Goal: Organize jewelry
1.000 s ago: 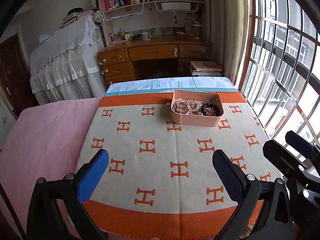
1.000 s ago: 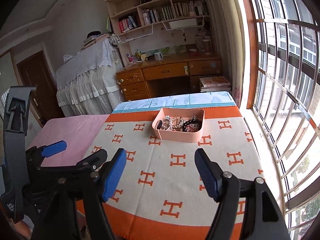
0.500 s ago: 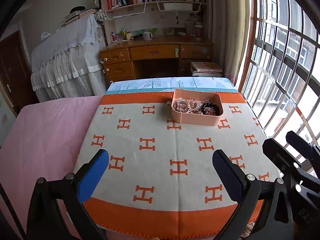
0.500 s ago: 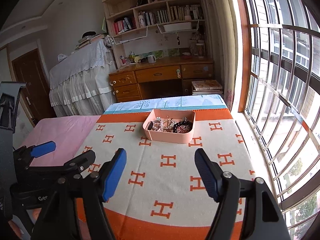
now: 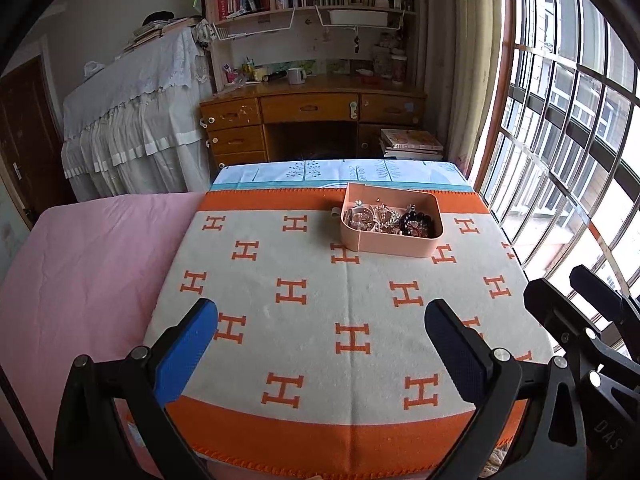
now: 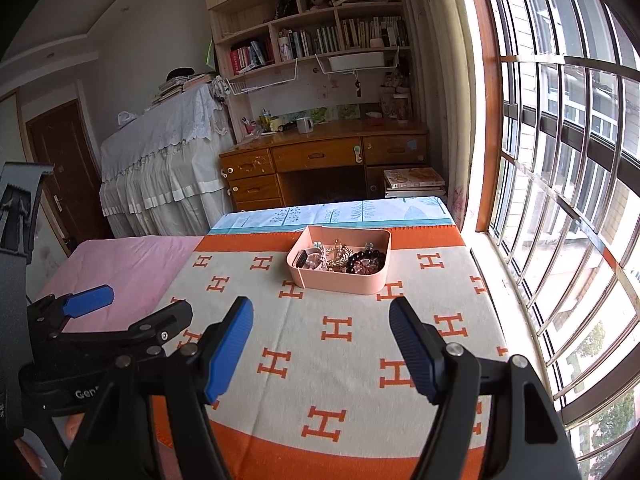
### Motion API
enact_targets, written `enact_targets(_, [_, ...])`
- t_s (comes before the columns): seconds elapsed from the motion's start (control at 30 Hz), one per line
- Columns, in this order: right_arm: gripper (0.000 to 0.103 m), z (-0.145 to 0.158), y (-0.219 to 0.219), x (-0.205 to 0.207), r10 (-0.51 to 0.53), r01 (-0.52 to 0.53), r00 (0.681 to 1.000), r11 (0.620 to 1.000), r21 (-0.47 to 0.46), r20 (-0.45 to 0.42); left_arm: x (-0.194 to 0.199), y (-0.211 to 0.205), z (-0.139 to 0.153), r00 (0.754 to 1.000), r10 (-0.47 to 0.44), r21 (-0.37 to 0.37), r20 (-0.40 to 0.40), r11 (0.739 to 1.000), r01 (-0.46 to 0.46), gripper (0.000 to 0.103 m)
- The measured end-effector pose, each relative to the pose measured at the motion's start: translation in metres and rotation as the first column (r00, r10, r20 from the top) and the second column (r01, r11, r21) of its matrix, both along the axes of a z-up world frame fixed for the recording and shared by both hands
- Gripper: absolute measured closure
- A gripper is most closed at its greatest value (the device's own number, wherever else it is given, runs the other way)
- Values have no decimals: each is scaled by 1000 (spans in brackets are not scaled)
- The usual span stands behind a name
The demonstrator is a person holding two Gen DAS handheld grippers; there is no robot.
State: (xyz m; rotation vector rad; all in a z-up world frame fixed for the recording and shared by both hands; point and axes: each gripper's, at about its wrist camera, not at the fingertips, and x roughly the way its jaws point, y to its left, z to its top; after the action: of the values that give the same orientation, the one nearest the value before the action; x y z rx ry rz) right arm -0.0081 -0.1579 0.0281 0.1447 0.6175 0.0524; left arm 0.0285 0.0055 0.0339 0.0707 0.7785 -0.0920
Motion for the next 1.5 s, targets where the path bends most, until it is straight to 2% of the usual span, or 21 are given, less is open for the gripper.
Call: enact_targets(1.5, [32, -7, -2, -2, -2, 2, 1000, 1000, 12, -12, -4, 4, -6, 1000, 17, 1, -12, 1000, -17, 1])
